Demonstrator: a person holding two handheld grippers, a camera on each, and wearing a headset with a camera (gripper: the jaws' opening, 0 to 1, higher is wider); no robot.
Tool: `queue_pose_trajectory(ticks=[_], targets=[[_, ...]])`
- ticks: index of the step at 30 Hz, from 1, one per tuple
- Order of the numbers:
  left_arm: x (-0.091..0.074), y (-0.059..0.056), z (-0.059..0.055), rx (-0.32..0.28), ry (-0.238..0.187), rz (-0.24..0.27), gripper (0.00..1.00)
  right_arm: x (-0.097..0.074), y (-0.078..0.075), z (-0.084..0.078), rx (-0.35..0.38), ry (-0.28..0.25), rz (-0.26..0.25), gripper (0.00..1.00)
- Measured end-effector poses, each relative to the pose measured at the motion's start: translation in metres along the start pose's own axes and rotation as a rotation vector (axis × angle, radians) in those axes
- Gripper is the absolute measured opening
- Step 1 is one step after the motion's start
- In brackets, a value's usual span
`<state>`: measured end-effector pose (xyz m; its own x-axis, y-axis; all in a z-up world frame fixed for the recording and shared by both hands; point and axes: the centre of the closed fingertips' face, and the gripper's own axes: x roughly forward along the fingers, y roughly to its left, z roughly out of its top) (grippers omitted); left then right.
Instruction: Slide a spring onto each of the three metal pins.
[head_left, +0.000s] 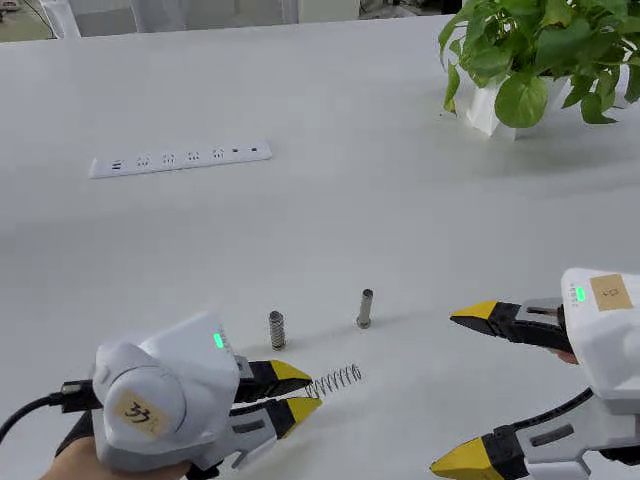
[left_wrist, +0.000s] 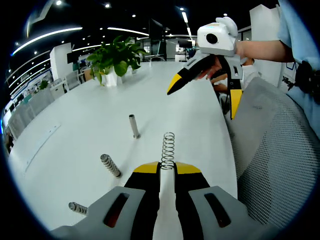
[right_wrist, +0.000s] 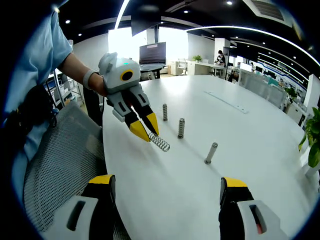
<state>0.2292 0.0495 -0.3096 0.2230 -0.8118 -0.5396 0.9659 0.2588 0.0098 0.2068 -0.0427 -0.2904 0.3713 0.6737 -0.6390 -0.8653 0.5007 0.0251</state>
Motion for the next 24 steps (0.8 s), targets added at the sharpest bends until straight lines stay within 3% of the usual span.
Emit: queue_pose_trajectory(ticks=[11, 24], targets=[[-0.024, -0.008, 0.000, 0.000, -0.022, 0.020, 0.06, 0.013, 0.017, 0.026, -0.079, -0.017, 0.074, 0.78], [-0.035, -0.021, 0.002, 0.009, -0.038, 0.007, 0.06, 0.031, 0.031, 0.043, -0.148, 0.005, 0.184, 0.59]])
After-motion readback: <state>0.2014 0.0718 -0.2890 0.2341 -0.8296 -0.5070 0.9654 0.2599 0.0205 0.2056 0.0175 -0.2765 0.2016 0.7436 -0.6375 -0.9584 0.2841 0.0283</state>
